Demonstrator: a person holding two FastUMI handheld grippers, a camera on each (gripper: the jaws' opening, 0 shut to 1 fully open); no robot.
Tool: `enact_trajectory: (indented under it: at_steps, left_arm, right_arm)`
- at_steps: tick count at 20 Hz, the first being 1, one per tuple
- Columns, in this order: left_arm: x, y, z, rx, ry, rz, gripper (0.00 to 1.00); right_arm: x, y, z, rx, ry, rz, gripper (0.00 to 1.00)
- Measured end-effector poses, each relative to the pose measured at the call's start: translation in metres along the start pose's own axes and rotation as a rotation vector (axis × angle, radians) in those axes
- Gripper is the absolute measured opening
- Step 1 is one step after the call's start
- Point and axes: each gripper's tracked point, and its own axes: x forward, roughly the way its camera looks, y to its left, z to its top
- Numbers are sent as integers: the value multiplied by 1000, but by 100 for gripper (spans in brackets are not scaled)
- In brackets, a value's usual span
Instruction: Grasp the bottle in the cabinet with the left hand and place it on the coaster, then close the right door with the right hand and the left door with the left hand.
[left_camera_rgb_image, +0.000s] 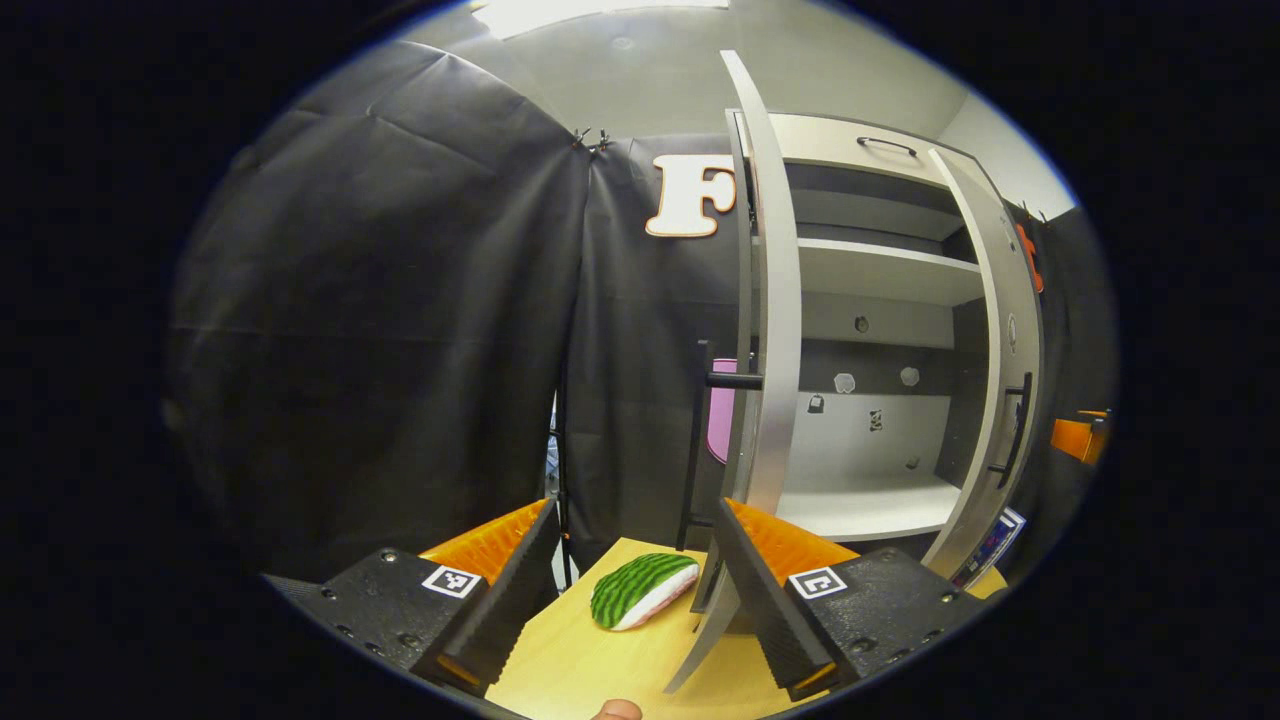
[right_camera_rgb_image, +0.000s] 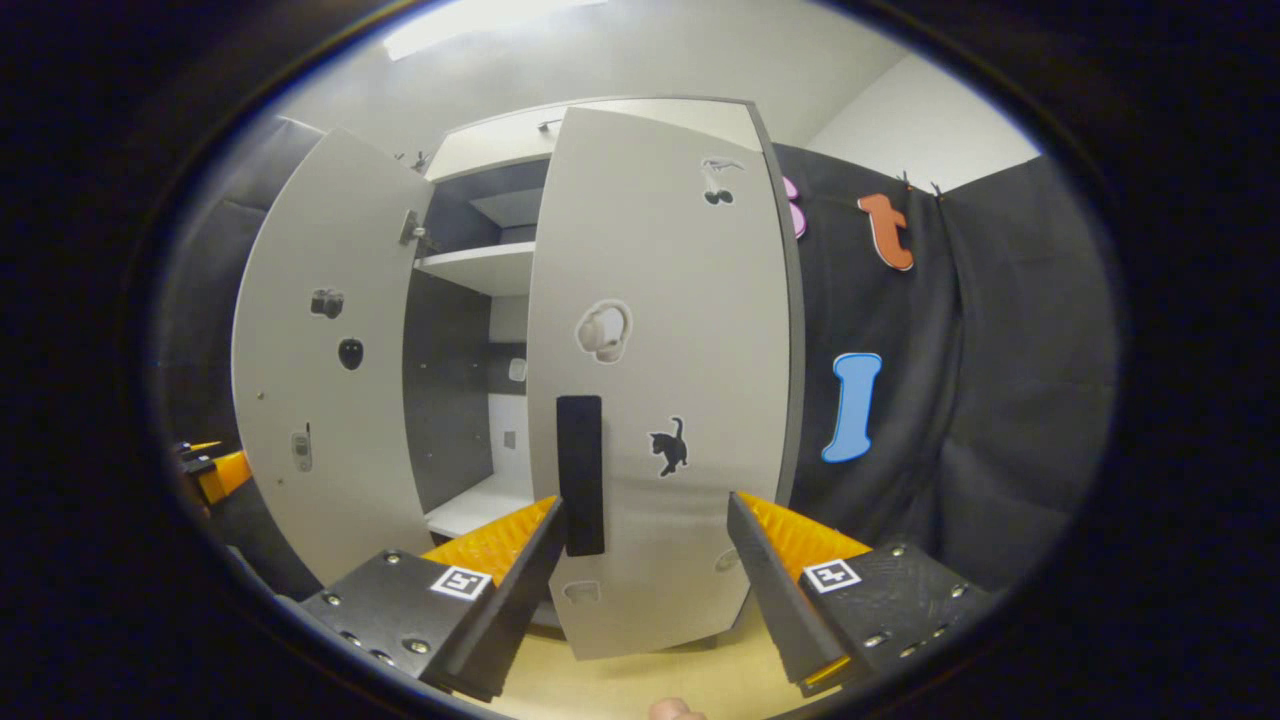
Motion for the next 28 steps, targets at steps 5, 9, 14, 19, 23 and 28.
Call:
enact_trajectory:
  at_steps: [5,9,14,19,23,28]
  left_arm:
    - [6,-1,1,1,2,-32,91]
    - [6,-5,1,18,1,-55,95]
    - [4,-12,2,21,2,-71,89]
    - [0,-33,-1,-28,5,-101,89]
    - [-2,-54,-2,-15,4,-152,89]
    - [0,-80,-2,-3,5,-217,89]
  right_arm:
    - [2,-3,0,1,-2,-21,98]
    - [3,-1,-3,9,4,-20,93]
    - [1,-3,-6,2,9,-19,93]
    - [-3,-10,-4,8,5,-28,93]
    - [-7,-19,-5,14,4,-44,98]
    - [-16,-34,-9,29,10,-76,98]
